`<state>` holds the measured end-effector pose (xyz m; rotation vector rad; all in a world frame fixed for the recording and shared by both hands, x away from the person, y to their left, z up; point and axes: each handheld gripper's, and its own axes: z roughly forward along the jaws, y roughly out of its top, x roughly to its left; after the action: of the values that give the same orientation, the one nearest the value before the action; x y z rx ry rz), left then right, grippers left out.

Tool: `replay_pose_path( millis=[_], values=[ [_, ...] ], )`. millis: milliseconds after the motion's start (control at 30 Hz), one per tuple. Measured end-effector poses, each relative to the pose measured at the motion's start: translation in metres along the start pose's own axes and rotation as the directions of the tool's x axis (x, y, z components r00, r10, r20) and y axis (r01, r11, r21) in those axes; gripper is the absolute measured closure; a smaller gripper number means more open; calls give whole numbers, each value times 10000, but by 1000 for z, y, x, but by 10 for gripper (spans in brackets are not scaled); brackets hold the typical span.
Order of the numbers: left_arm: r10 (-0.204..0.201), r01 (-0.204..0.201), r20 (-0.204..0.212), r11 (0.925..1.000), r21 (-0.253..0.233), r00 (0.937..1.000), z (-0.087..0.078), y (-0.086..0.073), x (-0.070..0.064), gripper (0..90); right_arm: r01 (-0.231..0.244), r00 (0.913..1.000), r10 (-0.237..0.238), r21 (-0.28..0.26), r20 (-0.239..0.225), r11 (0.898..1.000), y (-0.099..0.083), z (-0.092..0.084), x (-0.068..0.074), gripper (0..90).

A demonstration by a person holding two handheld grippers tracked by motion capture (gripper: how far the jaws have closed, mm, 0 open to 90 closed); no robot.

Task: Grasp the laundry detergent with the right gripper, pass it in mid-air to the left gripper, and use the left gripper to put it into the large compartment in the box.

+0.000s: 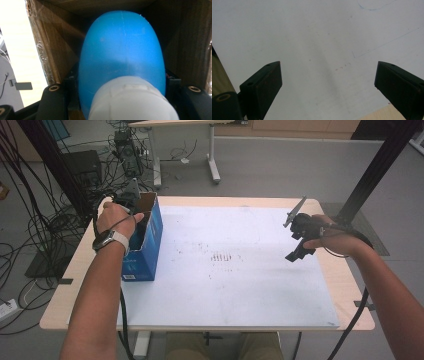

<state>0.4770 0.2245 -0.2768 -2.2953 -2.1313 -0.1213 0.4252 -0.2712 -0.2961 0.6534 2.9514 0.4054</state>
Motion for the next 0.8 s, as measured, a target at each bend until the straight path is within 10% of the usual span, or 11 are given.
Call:
replay_pose_path(
  millis=[800],
  values=[
    [1,-1,62,10000,13,10000,1,0,2,375,-4,10000,4,-12,3,10000,0,0,0,76]
  ],
)
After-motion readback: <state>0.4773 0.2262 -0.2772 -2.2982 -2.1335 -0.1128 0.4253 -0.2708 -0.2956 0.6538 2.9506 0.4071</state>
